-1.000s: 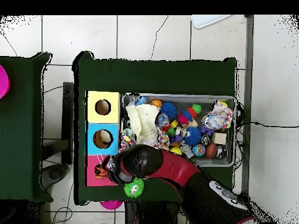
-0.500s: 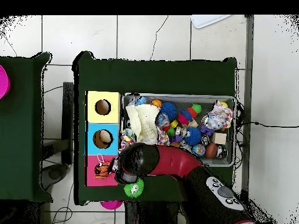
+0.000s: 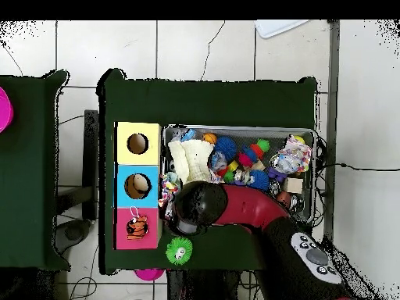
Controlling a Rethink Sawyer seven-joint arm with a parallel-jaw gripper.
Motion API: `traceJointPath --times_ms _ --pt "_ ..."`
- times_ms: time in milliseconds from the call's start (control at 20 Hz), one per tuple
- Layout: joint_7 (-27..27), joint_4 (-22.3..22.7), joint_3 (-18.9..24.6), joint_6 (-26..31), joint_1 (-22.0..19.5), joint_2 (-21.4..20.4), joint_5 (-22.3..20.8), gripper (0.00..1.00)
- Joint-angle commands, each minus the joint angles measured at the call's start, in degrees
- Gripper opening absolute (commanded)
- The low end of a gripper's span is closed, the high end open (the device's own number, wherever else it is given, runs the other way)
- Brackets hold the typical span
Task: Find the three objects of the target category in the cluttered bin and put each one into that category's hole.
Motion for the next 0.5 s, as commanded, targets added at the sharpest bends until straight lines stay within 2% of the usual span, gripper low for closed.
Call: traceJointPath --times_ms 50,500 --pt "-0.82 -6.23 -1.40 3.89 -1.28 1.58 -2.55 1.00" --pt "-2.04 -8.84 -2.46 -1.59 -0.89 2.78 -7.66 1.00"
